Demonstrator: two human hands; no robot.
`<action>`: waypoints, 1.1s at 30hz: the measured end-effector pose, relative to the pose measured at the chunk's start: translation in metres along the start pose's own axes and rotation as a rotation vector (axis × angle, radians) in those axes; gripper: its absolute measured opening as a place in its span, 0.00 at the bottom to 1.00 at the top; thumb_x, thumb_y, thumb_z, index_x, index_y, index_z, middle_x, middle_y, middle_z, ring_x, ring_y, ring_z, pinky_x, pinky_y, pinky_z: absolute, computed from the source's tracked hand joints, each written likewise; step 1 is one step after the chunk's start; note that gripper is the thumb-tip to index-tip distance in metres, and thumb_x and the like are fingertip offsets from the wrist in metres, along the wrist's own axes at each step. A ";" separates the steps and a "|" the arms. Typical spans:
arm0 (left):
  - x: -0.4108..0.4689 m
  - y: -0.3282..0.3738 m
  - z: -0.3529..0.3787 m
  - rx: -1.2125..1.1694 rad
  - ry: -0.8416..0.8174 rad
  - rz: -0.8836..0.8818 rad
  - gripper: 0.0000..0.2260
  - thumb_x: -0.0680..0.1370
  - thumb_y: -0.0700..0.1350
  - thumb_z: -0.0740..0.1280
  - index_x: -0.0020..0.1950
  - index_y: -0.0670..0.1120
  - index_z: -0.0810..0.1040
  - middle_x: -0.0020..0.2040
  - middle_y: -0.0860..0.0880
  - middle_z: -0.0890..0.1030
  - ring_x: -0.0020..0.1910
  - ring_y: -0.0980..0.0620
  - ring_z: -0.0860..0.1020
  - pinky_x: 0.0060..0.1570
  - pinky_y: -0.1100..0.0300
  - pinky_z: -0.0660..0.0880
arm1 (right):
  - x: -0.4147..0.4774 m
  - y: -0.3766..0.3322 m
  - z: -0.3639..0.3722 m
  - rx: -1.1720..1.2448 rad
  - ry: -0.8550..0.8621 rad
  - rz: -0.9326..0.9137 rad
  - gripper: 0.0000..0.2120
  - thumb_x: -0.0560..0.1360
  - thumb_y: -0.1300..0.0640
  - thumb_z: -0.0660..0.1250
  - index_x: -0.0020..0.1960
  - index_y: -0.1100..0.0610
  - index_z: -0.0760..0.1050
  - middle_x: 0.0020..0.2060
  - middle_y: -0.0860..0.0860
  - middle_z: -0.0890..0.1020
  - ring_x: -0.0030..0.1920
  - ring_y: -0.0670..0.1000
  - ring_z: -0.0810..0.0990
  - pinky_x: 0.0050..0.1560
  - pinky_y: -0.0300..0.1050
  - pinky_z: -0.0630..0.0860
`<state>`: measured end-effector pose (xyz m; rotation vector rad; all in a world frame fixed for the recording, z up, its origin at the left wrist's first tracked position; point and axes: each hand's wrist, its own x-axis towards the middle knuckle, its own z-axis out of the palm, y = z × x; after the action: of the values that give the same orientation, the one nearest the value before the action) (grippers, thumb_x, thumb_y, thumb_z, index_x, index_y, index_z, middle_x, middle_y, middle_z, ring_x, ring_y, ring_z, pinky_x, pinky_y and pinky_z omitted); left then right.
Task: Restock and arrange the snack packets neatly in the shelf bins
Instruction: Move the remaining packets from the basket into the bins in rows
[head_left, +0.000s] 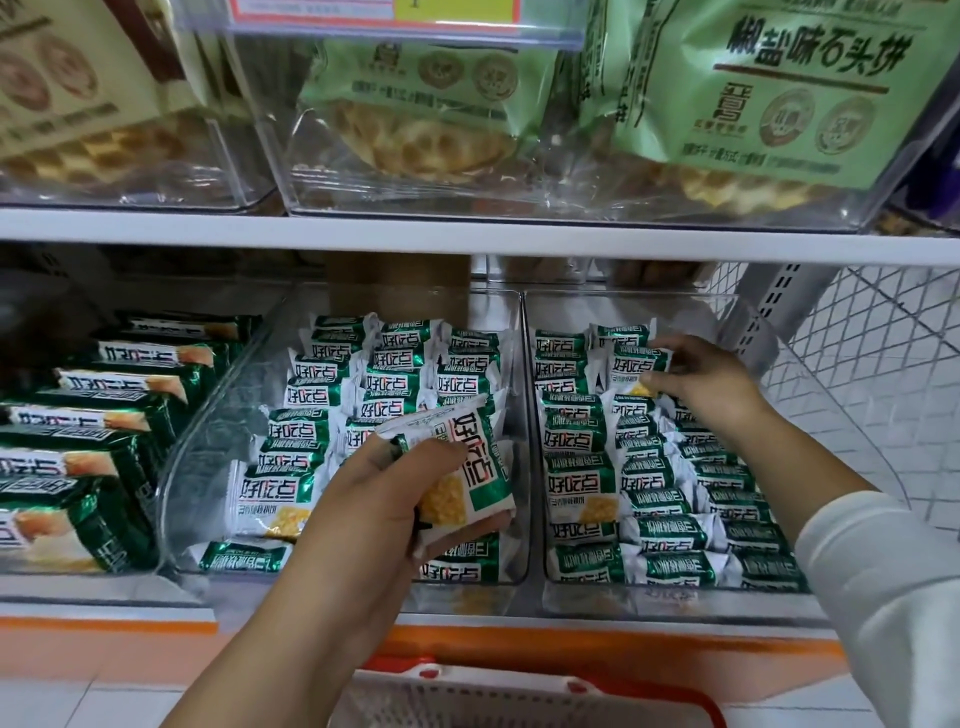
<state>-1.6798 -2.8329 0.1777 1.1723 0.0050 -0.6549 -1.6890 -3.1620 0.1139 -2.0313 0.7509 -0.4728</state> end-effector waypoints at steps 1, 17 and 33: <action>0.000 -0.001 -0.001 0.001 0.000 0.000 0.11 0.64 0.40 0.70 0.42 0.38 0.74 0.44 0.35 0.84 0.42 0.38 0.85 0.35 0.49 0.83 | 0.001 0.000 0.003 -0.011 0.005 0.000 0.20 0.72 0.60 0.74 0.62 0.52 0.75 0.53 0.54 0.75 0.51 0.52 0.75 0.51 0.43 0.70; -0.002 -0.012 0.001 0.180 -0.095 0.036 0.17 0.66 0.46 0.73 0.53 0.44 0.81 0.47 0.42 0.85 0.42 0.50 0.82 0.41 0.57 0.74 | -0.083 -0.054 -0.003 0.035 0.170 -0.113 0.13 0.78 0.54 0.66 0.62 0.52 0.74 0.50 0.54 0.82 0.48 0.53 0.81 0.44 0.44 0.76; -0.003 -0.044 0.006 1.305 -0.072 0.502 0.30 0.80 0.58 0.63 0.79 0.60 0.54 0.77 0.58 0.60 0.73 0.57 0.59 0.69 0.61 0.60 | -0.100 -0.040 -0.031 -0.089 0.146 -0.095 0.16 0.77 0.57 0.68 0.63 0.46 0.74 0.53 0.50 0.80 0.34 0.53 0.78 0.24 0.29 0.66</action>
<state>-1.7054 -2.8467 0.1442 2.2765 -0.8625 -0.1830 -1.7683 -3.0975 0.1596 -2.1398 0.7774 -0.6577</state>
